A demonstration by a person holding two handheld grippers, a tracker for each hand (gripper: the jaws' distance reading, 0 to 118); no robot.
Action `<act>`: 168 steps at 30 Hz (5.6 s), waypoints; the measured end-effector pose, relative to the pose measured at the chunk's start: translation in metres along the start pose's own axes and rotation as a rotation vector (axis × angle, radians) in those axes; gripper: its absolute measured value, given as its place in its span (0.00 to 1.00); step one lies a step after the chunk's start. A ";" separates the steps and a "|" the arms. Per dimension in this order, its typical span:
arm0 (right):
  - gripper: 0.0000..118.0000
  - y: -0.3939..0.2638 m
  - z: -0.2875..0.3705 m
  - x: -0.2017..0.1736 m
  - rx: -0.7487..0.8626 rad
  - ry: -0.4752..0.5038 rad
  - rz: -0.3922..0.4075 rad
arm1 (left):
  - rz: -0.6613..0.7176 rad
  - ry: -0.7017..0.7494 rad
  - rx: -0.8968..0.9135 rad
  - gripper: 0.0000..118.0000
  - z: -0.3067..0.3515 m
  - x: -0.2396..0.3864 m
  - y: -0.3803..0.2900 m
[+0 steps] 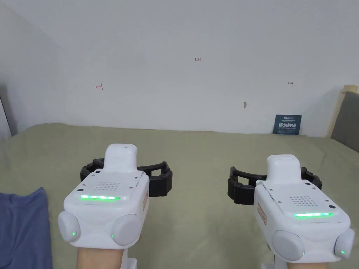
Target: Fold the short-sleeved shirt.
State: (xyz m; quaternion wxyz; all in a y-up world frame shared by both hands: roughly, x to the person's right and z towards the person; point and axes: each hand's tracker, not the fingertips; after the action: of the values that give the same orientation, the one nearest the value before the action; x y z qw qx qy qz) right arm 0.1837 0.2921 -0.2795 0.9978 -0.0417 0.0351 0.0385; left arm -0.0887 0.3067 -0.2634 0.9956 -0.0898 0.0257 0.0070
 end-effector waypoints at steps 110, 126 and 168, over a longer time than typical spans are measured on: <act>1.00 -0.007 0.003 -0.005 0.028 -0.013 0.045 | -0.021 0.003 0.000 1.00 0.005 -0.001 -0.007; 1.00 -0.004 -0.002 -0.002 0.012 -0.028 0.031 | -0.021 -0.001 -0.006 1.00 0.003 -0.002 -0.007; 0.00 0.024 -0.042 -0.241 -0.008 0.552 -0.033 | 0.060 0.578 -0.047 0.01 0.102 -0.212 0.000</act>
State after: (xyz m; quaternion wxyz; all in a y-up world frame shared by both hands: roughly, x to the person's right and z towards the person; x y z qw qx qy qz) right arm -0.0604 0.2946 -0.3057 0.9508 -0.0552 0.3046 0.0098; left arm -0.2957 0.3236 -0.1517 0.9440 -0.1103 0.3108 0.0112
